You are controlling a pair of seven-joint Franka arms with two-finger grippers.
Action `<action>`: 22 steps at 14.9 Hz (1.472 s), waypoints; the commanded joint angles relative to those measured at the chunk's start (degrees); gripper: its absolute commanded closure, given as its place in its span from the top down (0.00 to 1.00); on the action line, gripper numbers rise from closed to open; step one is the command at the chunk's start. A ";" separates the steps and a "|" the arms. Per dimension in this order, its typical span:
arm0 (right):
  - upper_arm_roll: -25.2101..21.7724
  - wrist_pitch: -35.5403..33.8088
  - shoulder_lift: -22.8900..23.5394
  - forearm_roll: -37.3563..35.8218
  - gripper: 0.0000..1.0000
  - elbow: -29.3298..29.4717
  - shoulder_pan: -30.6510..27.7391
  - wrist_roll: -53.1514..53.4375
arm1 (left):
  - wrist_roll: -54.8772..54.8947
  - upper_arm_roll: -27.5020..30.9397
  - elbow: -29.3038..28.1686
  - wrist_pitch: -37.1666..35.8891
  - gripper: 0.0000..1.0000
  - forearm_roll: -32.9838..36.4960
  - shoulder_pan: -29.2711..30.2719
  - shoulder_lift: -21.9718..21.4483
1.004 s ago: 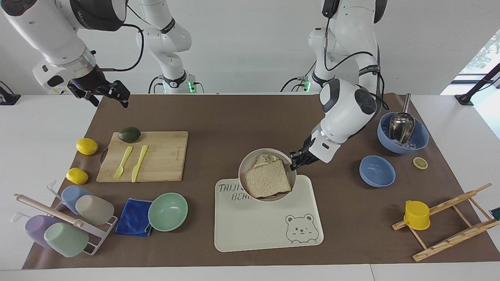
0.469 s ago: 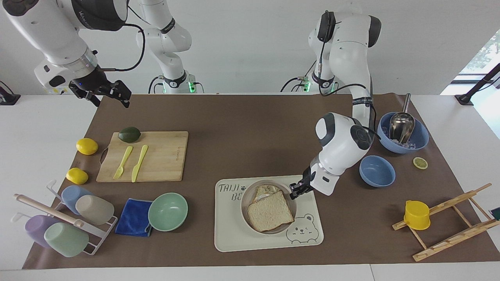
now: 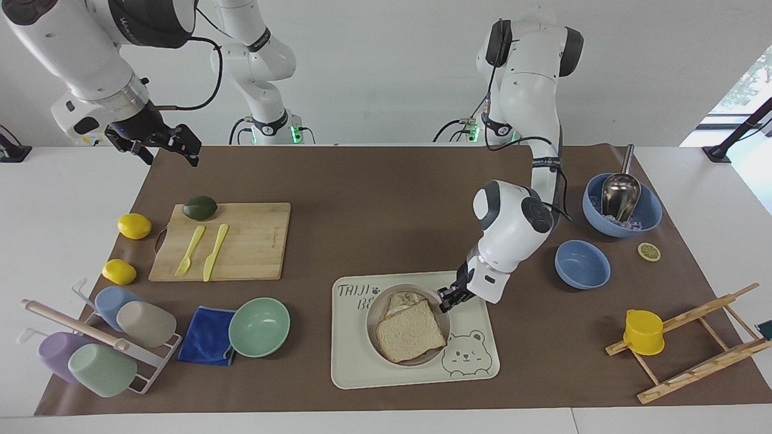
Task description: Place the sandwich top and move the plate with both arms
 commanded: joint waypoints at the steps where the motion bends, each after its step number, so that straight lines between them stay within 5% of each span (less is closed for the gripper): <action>1: 0.08 0.05 -0.70 0.70 1.00 -0.73 -0.11 -0.87 | -0.84 0.93 -1.96 1.20 0.04 1.01 -0.67 -1.58; 2: 0.08 0.05 -0.70 0.70 1.00 -0.73 -0.20 -0.87 | -0.66 0.93 -1.97 0.85 0.22 1.10 -0.58 -1.58; 4: -0.01 0.05 -0.70 0.70 1.00 -0.73 -0.29 -0.87 | -0.58 0.93 -1.97 0.15 0.85 2.93 -0.23 -1.75; 6: 0.08 0.05 -0.70 0.70 1.00 -0.73 -0.20 -0.87 | -0.31 0.93 -1.88 -2.04 1.00 3.91 0.38 -2.10; 11: 0.08 0.05 -0.70 0.70 1.00 -0.73 -0.29 -0.87 | -0.14 1.64 -1.44 -5.20 1.00 6.64 2.40 -3.77; 18: -0.01 0.05 -0.70 0.61 1.00 -0.73 -0.20 -0.87 | -0.14 4.62 -1.70 -14.86 1.00 9.45 7.41 -14.83; 22: 0.08 0.05 -0.70 0.70 1.00 -0.73 -0.20 -0.87 | 1.26 5.86 -1.70 -24.35 1.00 17.97 7.94 -21.16</action>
